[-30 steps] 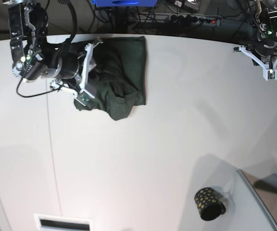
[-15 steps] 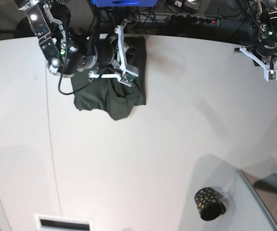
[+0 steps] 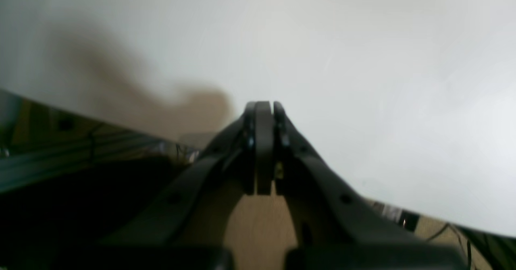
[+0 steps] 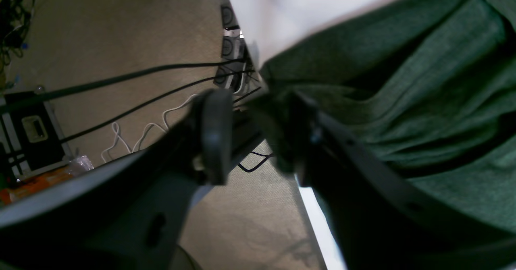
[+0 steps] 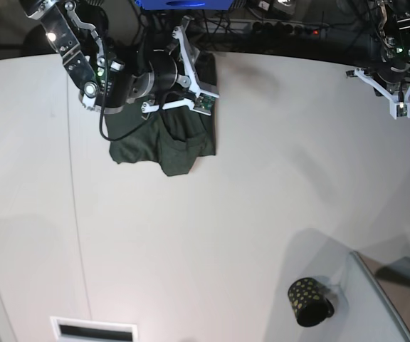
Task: Layout the t-shirt on the table in an organized manner, then fold the t-shirt properly
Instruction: 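Fold the strip in half with the right gripper over the other half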
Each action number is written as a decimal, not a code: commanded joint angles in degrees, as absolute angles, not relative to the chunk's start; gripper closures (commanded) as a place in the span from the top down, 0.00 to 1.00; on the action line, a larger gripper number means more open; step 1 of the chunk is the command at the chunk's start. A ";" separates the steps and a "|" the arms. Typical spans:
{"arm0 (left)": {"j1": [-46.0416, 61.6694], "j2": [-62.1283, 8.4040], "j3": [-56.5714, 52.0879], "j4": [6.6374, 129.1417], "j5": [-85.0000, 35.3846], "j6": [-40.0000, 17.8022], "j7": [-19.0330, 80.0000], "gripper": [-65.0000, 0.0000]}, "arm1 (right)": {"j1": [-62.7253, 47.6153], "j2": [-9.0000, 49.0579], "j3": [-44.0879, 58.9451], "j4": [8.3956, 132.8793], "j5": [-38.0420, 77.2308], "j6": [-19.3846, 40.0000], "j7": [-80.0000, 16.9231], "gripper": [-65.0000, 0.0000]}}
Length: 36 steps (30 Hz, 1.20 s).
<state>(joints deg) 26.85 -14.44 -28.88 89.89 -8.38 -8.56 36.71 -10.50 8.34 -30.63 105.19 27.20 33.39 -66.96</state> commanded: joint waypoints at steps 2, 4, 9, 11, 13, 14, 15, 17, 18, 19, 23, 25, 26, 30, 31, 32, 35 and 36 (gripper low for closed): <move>26.86 -15.25 -29.32 90.68 -8.31 -8.31 35.65 0.00 | -9.10 8.40 -30.73 106.59 28.09 33.63 -66.33 0.40; 26.86 -15.25 -29.58 90.68 -8.31 -8.31 35.65 0.00 | -8.57 8.48 -30.29 107.74 28.00 33.63 -66.33 0.40; 27.12 -15.96 -29.58 90.68 -8.31 -8.31 35.65 0.00 | -8.04 8.22 -23.34 108.70 27.74 33.27 -66.24 0.40; 27.21 -15.96 -29.58 90.68 -8.31 -8.31 35.65 0.00 | -7.96 8.04 -23.16 108.62 27.74 33.27 -65.19 0.40; 27.21 -15.96 -29.58 90.68 -8.31 -8.31 35.65 0.00 | -7.78 7.96 -23.16 107.21 27.74 33.27 -62.55 0.39; 27.12 -15.96 -29.58 90.68 -8.31 -8.31 35.65 0.00 | -7.60 7.96 -23.16 105.71 27.74 33.27 -61.93 0.36; 27.12 -15.96 -29.58 90.77 -8.31 -8.31 35.65 0.00 | -7.08 7.96 -23.16 103.78 27.74 33.27 -61.41 0.32; 27.03 -15.96 -29.58 90.77 -8.31 -8.31 35.65 0.00 | -6.64 7.96 -23.16 100.70 27.74 33.27 -61.32 0.24; 27.03 -15.96 -29.58 90.77 -8.31 -8.31 35.65 0.00 | -6.73 7.96 -23.16 100.18 27.74 33.27 -61.14 0.21; 27.03 -15.96 -29.58 90.77 -8.31 -8.31 35.65 0.00 | -6.90 7.87 -23.16 100.18 27.74 33.27 -61.23 0.22; 27.03 -15.96 -29.58 90.77 -8.31 -8.31 35.65 0.00 | -6.90 6.55 -23.25 100.09 27.74 33.27 -61.05 0.45; 27.03 -15.96 -29.58 90.77 -8.31 -8.31 35.65 0.00 | -6.90 6.02 -23.25 100.09 27.65 33.27 -60.97 0.52; 27.12 -15.96 -29.58 90.77 -8.31 -8.31 35.65 0.00 | -6.90 5.93 -23.25 100.09 27.65 33.27 -60.97 0.50; 27.47 -15.43 -27.30 92.26 -9.01 -9.71 35.65 0.00 | -6.99 6.20 -23.08 102.11 27.65 33.19 -58.95 0.40; 27.74 -14.81 -25.36 93.49 -9.01 -12.18 35.65 0.00 | -7.78 6.37 -22.73 103.43 27.65 32.92 -58.33 0.38; 28.53 -13.93 -23.96 94.99 -9.01 -14.90 35.65 0.00 | -8.84 6.46 -22.37 105.27 27.65 31.87 -57.54 0.38; 29.76 -9.89 -20.35 100.18 -9.01 -19.82 36.00 0.00 | -12.18 8.48 -17.89 110.81 27.74 27.03 -54.81 0.38; 29.85 -8.31 -19.56 101.32 -9.01 -20.09 36.09 0.00 | -13.14 9.01 -15.87 111.96 27.74 26.24 -53.67 0.38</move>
